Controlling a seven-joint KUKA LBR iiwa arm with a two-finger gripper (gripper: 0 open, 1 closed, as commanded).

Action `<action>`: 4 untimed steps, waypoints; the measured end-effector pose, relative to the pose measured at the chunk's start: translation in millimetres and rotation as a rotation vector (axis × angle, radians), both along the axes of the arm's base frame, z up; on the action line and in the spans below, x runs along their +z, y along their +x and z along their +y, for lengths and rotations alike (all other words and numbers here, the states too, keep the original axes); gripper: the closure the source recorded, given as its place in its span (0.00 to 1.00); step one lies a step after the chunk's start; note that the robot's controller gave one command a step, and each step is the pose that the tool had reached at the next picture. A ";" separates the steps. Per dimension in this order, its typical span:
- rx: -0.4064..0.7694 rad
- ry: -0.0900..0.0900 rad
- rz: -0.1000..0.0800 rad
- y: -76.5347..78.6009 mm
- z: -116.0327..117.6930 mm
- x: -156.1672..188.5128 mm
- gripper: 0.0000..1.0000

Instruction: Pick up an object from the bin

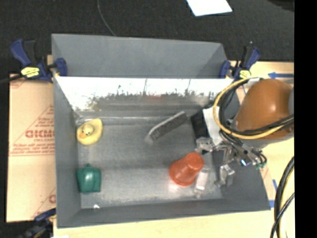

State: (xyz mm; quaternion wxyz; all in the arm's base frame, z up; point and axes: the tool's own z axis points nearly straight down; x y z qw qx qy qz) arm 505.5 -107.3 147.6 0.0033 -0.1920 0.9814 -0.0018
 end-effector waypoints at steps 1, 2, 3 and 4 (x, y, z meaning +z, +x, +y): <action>0.478 0.002 0.014 -33.7 -26.2 -49.0 0.00; 0.394 -0.008 -0.021 -27.7 8.5 -74.5 0.00; 0.867 -0.006 0.002 -29.9 7.3 -77.4 1.00; 0.867 -0.005 0.002 -30.0 7.3 -77.4 1.00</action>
Offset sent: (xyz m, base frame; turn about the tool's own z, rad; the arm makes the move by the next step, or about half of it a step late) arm -0.0342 0.0088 -0.0776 -0.3905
